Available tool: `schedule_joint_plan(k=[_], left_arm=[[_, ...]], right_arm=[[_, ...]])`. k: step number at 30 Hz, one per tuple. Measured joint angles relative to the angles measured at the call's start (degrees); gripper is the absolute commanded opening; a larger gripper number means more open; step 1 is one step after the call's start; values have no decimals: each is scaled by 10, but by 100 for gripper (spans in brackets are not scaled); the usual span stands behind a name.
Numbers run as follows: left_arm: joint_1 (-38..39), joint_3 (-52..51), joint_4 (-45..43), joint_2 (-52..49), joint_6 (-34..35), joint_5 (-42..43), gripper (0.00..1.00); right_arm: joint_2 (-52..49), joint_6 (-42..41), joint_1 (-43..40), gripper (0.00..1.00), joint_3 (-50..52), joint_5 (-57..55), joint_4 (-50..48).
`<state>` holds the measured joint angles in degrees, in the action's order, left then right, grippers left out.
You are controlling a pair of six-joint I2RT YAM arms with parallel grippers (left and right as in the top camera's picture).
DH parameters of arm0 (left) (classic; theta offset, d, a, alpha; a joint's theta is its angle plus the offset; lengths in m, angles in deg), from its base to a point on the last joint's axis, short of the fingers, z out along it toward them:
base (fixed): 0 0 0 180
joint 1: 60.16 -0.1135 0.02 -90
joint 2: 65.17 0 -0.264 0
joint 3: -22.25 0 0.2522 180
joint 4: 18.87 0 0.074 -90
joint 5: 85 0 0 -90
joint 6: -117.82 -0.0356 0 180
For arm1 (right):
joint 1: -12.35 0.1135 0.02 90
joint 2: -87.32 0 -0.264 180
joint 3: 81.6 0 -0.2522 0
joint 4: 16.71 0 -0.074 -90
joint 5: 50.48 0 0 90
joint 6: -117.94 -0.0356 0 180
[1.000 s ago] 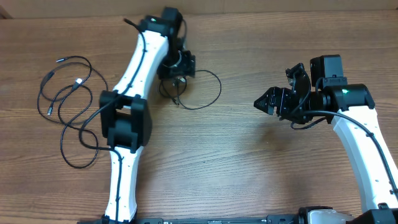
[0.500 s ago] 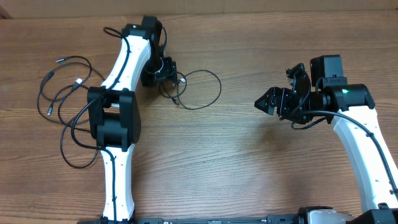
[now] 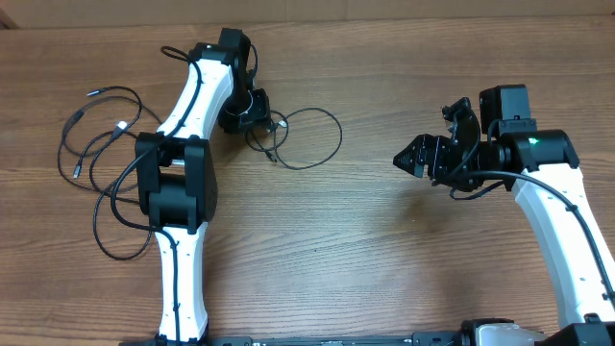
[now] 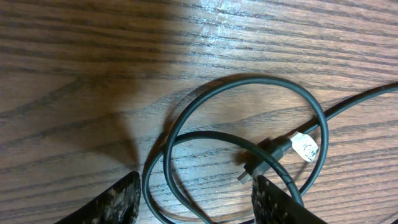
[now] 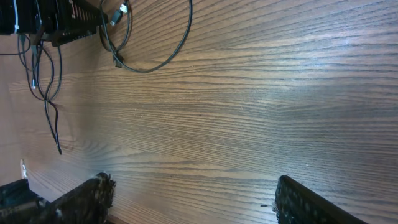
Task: Untangle cables
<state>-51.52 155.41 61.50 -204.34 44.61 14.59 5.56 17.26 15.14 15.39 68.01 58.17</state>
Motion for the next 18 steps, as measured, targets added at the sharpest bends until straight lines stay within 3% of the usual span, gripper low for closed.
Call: schedule_joint_plan(k=[18], left_arm=[[18, -32, -34, 6, 0, -9, 48]], right_arm=[[0, 0, 0, 81, 0, 0, 0]])
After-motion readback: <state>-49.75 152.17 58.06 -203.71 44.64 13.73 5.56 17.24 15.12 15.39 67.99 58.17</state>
